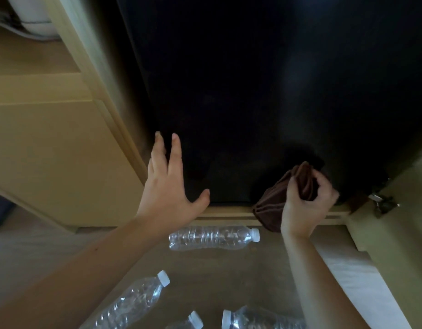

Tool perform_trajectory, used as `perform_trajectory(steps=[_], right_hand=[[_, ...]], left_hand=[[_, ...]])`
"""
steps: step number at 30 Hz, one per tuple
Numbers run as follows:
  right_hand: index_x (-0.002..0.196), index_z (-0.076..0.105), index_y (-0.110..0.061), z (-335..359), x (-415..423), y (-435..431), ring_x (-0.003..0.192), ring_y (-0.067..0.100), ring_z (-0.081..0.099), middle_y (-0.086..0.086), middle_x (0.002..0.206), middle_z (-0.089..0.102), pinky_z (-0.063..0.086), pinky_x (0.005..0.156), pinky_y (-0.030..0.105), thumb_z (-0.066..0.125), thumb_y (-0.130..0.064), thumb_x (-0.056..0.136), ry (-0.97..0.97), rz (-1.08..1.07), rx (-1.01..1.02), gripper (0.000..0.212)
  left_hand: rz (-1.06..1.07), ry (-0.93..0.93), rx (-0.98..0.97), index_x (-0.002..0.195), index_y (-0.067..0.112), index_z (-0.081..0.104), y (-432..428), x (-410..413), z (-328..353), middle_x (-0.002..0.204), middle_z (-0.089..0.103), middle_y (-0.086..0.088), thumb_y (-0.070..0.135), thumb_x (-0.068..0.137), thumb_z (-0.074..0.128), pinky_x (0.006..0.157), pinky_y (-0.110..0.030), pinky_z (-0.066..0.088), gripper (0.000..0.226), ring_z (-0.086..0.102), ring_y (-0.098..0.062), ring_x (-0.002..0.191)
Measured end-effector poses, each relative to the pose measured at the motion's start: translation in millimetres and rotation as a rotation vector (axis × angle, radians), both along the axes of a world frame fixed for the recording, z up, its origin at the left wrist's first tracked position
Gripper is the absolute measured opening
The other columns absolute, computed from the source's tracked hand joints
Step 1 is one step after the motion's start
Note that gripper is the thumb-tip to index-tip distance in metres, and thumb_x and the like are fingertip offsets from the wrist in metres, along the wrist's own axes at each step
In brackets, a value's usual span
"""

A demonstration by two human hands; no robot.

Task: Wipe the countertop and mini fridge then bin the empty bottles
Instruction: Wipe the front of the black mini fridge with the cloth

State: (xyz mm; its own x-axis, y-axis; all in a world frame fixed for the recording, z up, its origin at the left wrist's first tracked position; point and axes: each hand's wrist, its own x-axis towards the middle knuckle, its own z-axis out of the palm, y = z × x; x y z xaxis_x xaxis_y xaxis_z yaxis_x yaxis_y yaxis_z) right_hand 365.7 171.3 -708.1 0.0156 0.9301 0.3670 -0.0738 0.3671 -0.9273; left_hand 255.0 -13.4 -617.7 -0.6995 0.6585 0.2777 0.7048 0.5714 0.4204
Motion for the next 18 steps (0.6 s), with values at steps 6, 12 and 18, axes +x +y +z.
perform_trajectory(steps=[6,12,18], right_hand=[[0.107,0.061,-0.022,26,-35,-42,0.098,0.009,0.051,0.001,0.111,0.036,0.043,0.086,0.012,0.068,-0.01,0.075,-0.059,0.047,0.124,0.036],[0.107,0.063,-0.014,24,-68,-90,0.091,0.02,0.055,0.015,0.108,0.048,0.049,0.075,0.023,0.072,-0.009,0.072,-0.36,0.267,0.455,0.037],[0.11,0.063,-0.022,25,-24,-33,0.098,0.003,0.044,0.001,0.11,0.035,0.032,0.089,0.002,0.072,-0.008,0.072,-0.258,0.113,0.256,0.041]], left_hand=[[-0.063,-0.006,-0.013,0.144,0.02,-0.012,-7,-5,-2,0.151,-0.016,-0.007,0.059,0.066,0.05,0.102,-0.029,0.014,0.106,0.002,-0.03,0.14],[-0.112,-0.006,0.019,0.145,0.015,-0.007,-13,-11,0,0.153,-0.009,-0.011,0.057,0.067,0.052,0.103,-0.028,0.014,0.106,-0.001,-0.022,0.139],[-0.198,-0.011,0.03,0.138,0.023,-0.016,-26,-20,1,0.153,-0.008,0.0,0.049,0.069,0.056,0.107,-0.025,0.015,0.103,-0.002,-0.007,0.137]])
